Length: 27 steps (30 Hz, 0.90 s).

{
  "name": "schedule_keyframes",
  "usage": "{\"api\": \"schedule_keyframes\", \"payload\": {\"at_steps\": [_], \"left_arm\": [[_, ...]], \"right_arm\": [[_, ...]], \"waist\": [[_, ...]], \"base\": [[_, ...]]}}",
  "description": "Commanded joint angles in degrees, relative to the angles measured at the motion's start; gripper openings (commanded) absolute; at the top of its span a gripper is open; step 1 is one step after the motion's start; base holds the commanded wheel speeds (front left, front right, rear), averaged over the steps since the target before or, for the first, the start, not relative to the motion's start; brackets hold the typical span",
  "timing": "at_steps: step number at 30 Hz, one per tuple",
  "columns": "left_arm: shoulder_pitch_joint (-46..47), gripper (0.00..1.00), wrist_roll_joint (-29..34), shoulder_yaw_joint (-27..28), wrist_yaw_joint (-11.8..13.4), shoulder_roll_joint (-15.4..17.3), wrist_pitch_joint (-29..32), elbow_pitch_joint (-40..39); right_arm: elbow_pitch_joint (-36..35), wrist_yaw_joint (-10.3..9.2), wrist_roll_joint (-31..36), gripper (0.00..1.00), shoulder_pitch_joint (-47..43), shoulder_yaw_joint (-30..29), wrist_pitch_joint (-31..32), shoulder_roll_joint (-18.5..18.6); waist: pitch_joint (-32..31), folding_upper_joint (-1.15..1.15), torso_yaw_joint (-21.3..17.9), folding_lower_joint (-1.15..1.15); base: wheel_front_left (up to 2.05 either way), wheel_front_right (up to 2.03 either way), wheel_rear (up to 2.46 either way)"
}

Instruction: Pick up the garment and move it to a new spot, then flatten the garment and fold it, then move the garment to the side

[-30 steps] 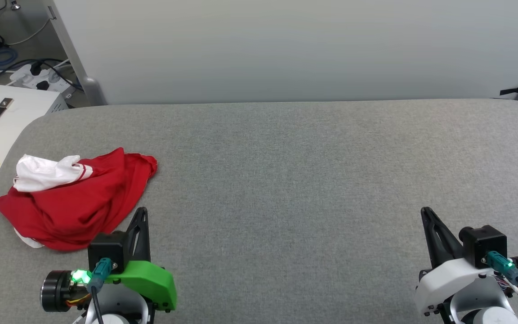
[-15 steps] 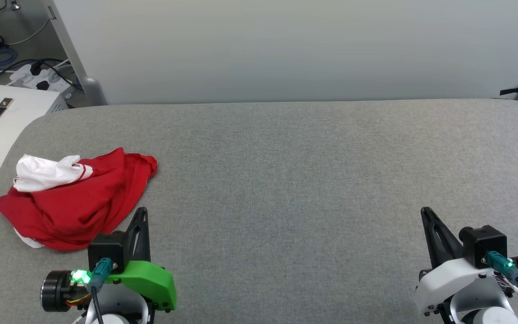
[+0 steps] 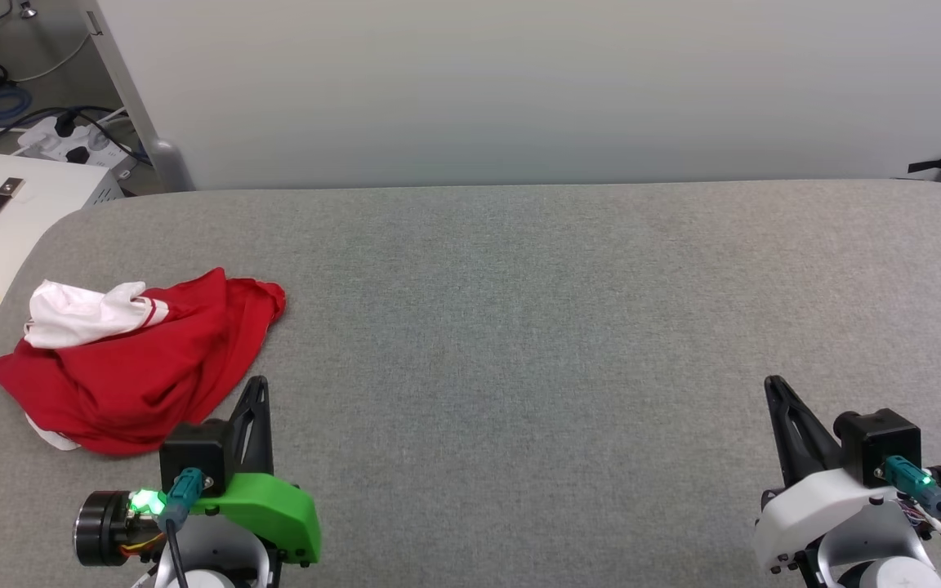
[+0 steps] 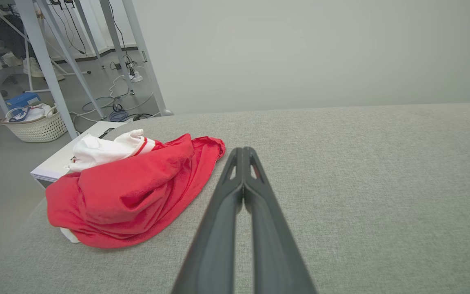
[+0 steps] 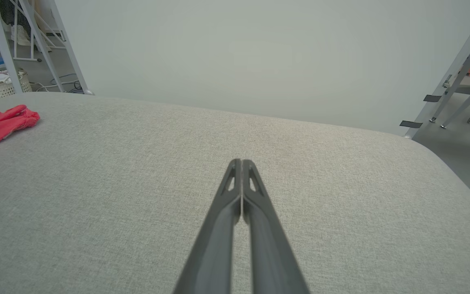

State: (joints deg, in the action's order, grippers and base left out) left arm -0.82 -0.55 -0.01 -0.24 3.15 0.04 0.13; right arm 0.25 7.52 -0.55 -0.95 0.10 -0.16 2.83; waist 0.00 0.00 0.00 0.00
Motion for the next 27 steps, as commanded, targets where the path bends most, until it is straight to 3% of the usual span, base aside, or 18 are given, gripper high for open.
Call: {"api": "schedule_keyframes", "payload": {"at_steps": [1, 7, 8, 27], "left_arm": [[0.8, 0.0, 0.6, 0.0, 0.2, -0.3, 0.0, -0.1], [0.8, 0.0, 0.6, 0.0, 0.2, -0.3, 0.0, -0.1], [0.0, 1.0, 0.0, 0.0, 0.0, 0.0, 0.0, 0.0], [0.0, 1.0, -0.2, -0.3, 1.2, 0.0, -1.8, -0.9]], "right_arm": [[-0.2, -0.03, 0.6, 0.0, 1.0, -0.1, 0.2, 0.0], [-0.2, -0.03, 0.6, 0.0, 1.0, -0.1, 0.2, 0.0], [0.0, 0.0, 0.0, 1.0, 0.0, 0.0, 0.0, 0.0], [-1.4, 0.0, -2.4, 1.0, -0.2, -0.8, -1.8, 0.0]], "waist": [[0.0, 0.0, 0.0, 0.0], [0.0, 0.0, 0.0, 0.0], [0.0, 0.0, 0.0, 0.0], [0.1, 0.0, 0.0, 0.0]], "base": [[0.0, 0.0, 0.0], [0.0, 0.0, 0.0], [0.0, 0.0, 0.0], [0.0, 0.0, 0.0]]}}
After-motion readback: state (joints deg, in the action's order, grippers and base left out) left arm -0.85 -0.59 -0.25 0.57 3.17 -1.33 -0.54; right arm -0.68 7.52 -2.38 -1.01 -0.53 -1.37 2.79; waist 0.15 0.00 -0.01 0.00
